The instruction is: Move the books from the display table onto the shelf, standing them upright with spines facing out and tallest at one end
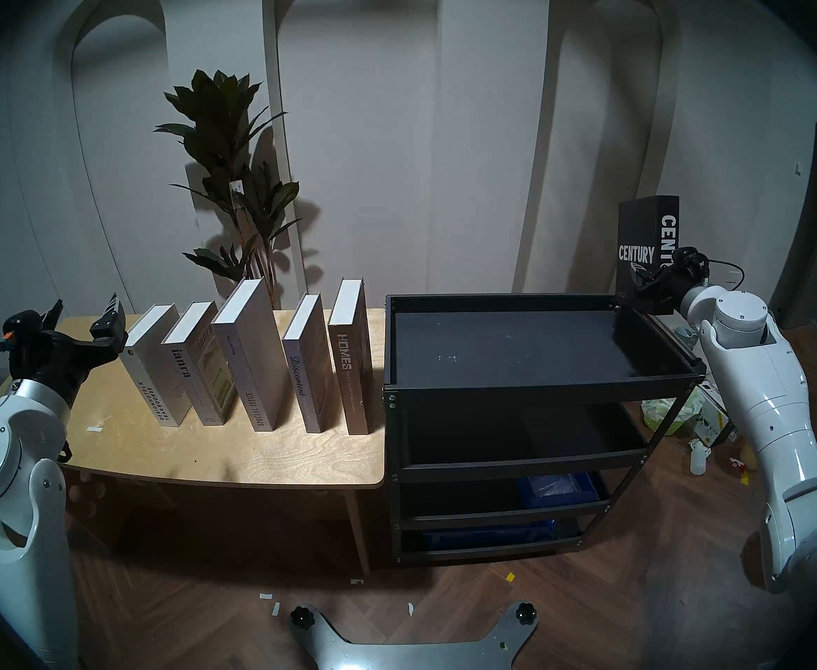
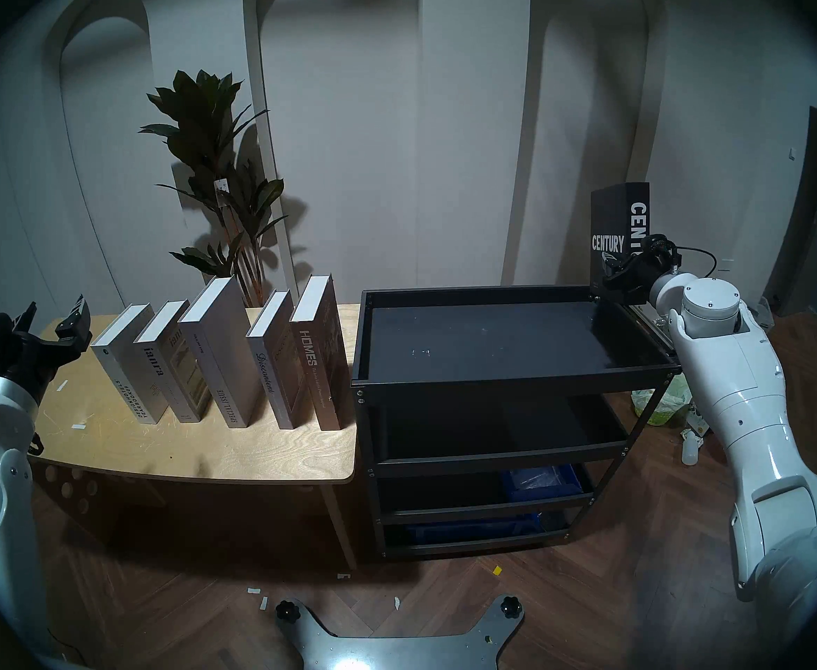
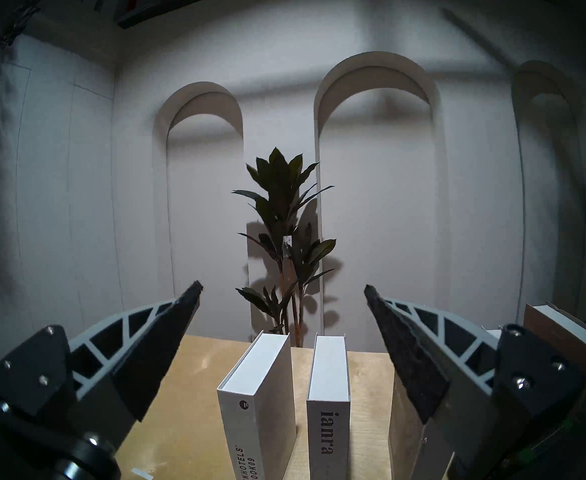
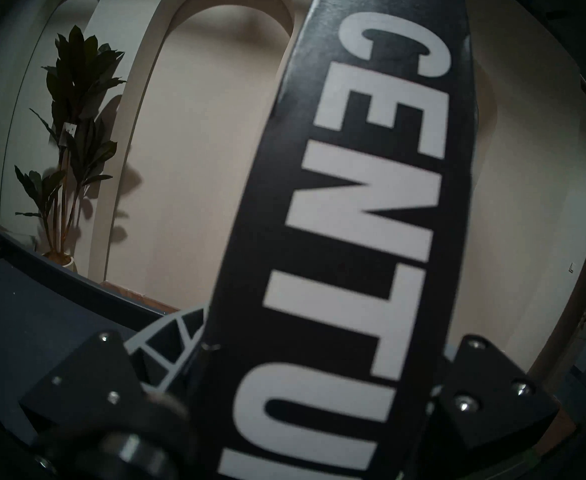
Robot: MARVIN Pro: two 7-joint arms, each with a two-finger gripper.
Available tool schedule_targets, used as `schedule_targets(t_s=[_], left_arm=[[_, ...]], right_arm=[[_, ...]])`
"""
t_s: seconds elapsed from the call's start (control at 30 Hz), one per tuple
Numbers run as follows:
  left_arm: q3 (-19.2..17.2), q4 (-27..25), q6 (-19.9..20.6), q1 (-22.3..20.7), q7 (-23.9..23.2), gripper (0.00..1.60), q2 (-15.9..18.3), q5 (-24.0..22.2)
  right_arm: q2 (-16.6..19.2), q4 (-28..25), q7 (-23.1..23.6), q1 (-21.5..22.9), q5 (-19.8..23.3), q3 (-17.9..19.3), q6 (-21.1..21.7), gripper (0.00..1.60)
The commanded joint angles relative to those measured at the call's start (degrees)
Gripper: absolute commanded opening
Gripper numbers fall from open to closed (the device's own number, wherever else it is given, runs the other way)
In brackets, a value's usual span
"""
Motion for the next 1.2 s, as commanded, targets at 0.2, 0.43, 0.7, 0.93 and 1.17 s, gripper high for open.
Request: schedule_targets(t_s=[0.2,0.43,0.7,0.93,1.17], left_arm=[[-0.78,1.84,-11.71,1.47,-5.71,1.60,-0.43,2.57],[-0.75,2.46,-13.70,1.53,-6.58,1.60,-0.62,2.86],[-0.78,2.65,-14.16,1.44,-7.05,1.60,-0.82,3.07],[-0.81,2.76,-14.44,1.32,-7.37,1.60,-1.00,3.22],[-0.85,2.87,-14.85,1.19,-7.73,1.60,-1.26,3.38]], right_arm=[[1.53,5.59,5.28,4.43,-0.23,0.22,-6.38,0.00],[2.35,9.02,9.64,7.16,-4.39,-4.74,-8.37,0.00],[0.99,15.01,9.96,11.68,-6.73,-6.31,-9.89,0.00],[0.48,20.11,10.78,14.55,-6.94,-6.07,-10.99,0.00],[-0.92,28.86,12.31,17.09,-7.08,-6.07,-14.28,0.00]])
